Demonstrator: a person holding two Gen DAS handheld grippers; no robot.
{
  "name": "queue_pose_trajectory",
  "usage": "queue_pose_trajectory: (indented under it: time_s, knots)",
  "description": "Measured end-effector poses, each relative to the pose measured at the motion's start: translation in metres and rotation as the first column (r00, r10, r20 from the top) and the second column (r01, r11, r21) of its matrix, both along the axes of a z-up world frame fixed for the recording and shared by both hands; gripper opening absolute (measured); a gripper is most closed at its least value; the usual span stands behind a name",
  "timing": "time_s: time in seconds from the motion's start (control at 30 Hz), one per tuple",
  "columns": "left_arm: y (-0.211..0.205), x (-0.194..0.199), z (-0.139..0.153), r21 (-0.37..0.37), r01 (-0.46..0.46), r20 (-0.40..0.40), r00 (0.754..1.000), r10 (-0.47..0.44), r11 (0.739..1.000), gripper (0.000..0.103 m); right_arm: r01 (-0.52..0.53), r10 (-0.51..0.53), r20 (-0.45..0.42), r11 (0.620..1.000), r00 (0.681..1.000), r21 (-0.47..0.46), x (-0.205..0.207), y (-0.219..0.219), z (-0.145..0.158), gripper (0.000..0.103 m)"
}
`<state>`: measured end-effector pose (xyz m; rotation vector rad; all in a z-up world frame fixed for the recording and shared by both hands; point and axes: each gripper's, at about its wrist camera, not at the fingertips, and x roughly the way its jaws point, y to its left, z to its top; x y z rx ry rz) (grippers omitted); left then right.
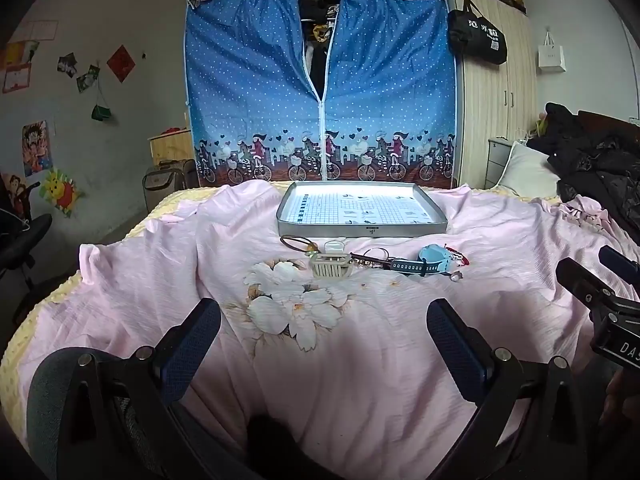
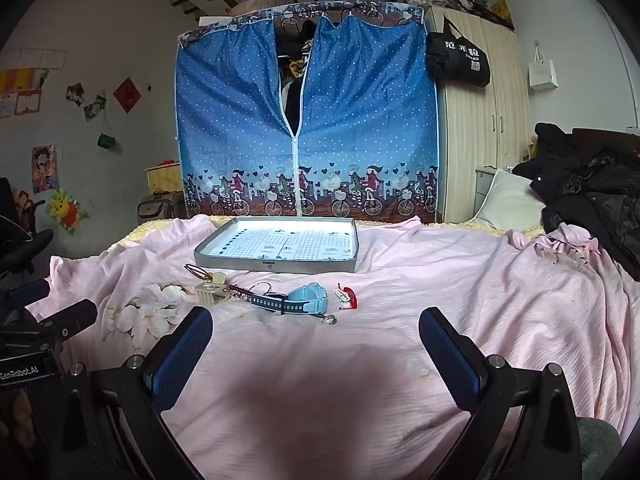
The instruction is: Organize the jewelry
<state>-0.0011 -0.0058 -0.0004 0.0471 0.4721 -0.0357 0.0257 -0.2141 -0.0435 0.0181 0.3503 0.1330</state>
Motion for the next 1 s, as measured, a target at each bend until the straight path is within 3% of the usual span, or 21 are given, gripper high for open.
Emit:
queue_pose_trajectory:
  time_s: [1.0]
  knots:
    - [-0.0017, -0.0026, -0.0024, 0.011, 0.008, 0.002, 1.0, -0.008, 1.0, 0.101, -0.001, 0.001, -0.003, 1.0, 1.0, 0.003, -0.0001, -0.0012, 0.0, 0.103]
